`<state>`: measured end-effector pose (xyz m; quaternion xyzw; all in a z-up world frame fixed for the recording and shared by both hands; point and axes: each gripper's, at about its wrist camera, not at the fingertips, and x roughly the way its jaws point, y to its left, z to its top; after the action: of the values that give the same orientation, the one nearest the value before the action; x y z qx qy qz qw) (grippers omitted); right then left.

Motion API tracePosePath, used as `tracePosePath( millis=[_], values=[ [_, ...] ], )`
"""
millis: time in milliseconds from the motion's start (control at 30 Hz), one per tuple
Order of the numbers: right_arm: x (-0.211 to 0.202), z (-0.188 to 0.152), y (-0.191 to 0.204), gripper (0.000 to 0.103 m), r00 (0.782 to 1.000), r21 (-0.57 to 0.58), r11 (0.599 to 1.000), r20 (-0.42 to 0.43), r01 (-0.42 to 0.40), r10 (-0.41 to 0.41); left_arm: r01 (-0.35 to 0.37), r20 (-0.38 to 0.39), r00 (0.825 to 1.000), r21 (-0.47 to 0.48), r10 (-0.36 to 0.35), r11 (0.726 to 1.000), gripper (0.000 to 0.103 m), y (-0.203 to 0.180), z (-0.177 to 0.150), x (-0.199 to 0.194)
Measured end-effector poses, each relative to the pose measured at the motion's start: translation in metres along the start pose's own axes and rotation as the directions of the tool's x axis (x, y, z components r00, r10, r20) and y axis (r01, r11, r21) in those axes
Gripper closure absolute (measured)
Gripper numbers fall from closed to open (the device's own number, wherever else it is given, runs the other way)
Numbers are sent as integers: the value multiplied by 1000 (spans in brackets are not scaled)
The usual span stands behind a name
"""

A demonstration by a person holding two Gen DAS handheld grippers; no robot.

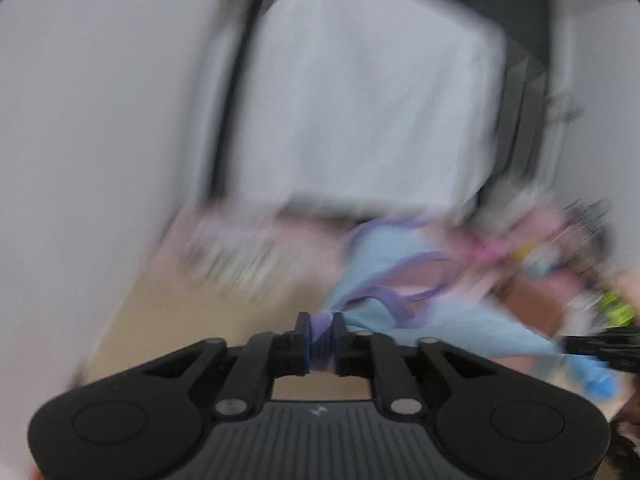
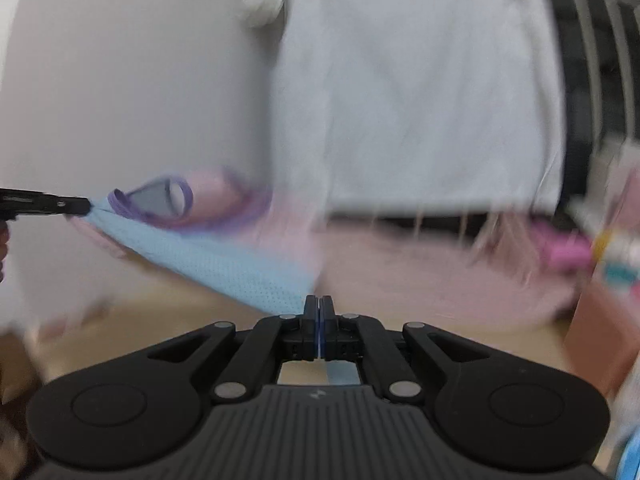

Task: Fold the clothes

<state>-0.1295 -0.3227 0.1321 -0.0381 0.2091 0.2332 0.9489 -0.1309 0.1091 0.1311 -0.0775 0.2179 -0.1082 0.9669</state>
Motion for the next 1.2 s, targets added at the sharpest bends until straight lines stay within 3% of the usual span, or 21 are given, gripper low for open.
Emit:
tracePosePath(
  millis=[67, 133, 167, 200, 267, 333, 367, 433, 467, 500, 533, 600, 633, 667, 800, 833, 933, 1000, 1067, 1133, 1200],
  values=[
    [6, -36, 10, 99, 994, -11, 999, -102, -36, 34, -101, -138, 987, -95, 88, 990, 63, 23, -51, 13],
    [0, -56, 6, 94, 992, 38, 999, -122, -28, 33, -107, -175, 982, -183, 75, 977, 63, 36, -72, 10],
    [-2, -67, 4, 78, 991, 63, 998, -132, -24, 32, -86, -152, 987, -215, 54, 973, 58, 38, -74, 7],
    [-5, -77, 1, 53, 989, 88, 996, -142, -20, 32, -65, -129, 991, -246, 34, 967, 53, 40, -76, 4],
    [0, -85, -3, 44, 989, 119, 993, -144, -3, 20, -22, -89, 996, -146, 9, 989, 31, 20, -59, 9],
    [7, -90, -7, 43, 990, 146, 989, -141, 16, 4, 43, -40, 998, -15, -43, 999, 24, -7, -42, 22],
    [11, -93, -9, 44, 990, 160, 987, -139, 26, -3, 65, -75, 995, 18, -63, 998, 23, -22, -40, 37],
    [20, -98, -9, 44, 990, 174, 984, -143, 45, -20, 110, -154, 983, 77, -97, 991, 22, -52, -34, 68],
    [27, -102, -4, 52, 988, 164, 985, -151, 53, -28, 126, -211, 972, 104, -102, 987, 23, -64, -37, 85],
    [32, -105, -1, 62, 985, 151, 985, -165, 83, -58, 133, -251, 963, 146, -94, 980, 23, -75, -43, 102],
    [37, -107, 1, 85, 978, 135, 982, -182, 131, -105, 121, -272, 960, 194, -65, 974, 24, -84, -48, 115],
    [44, -112, 3, 96, 961, 109, 972, -205, 209, -183, 49, -300, 953, 271, 35, 961, 41, -93, -56, 133],
    [43, -112, 2, 97, 957, 106, 969, -213, 224, -198, 19, -308, 948, 299, 78, 954, 76, -94, -59, 139],
    [42, -111, 2, 99, 951, 101, 966, -226, 236, -209, -1, -297, 951, 275, 85, 962, 96, -81, -53, 136],
    [42, -111, 3, 100, 907, 27, 939, -267, 344, -324, -72, -245, 963, 155, 109, 985, 100, -25, -22, 120],
    [41, -112, 2, 100, 895, 15, 928, -272, 371, -354, -132, -208, 966, 128, 157, 983, 95, -6, -14, 114],
    [35, -111, -4, 98, 878, 24, 912, -282, 410, -387, -369, -165, 911, 82, 378, 926, 80, 44, -8, 101],
    [28, -104, -4, 86, 885, 42, 912, -266, 407, -382, -476, -142, 867, 53, 478, 878, 72, 63, -14, 86],
    [19, -88, 4, 71, 922, 63, 932, -185, 357, -340, -436, -110, 895, -12, 432, 900, 40, 61, -22, 65],
    [18, -67, 21, 67, 965, 50, 967, -103, 248, -242, -286, -85, 955, -32, 282, 958, 37, 49, -29, 47],
    [34, -52, 44, 67, 993, 26, 995, -75, 98, -96, -125, -173, 978, -55, 114, 991, 33, 32, -42, 43]
  ],
)
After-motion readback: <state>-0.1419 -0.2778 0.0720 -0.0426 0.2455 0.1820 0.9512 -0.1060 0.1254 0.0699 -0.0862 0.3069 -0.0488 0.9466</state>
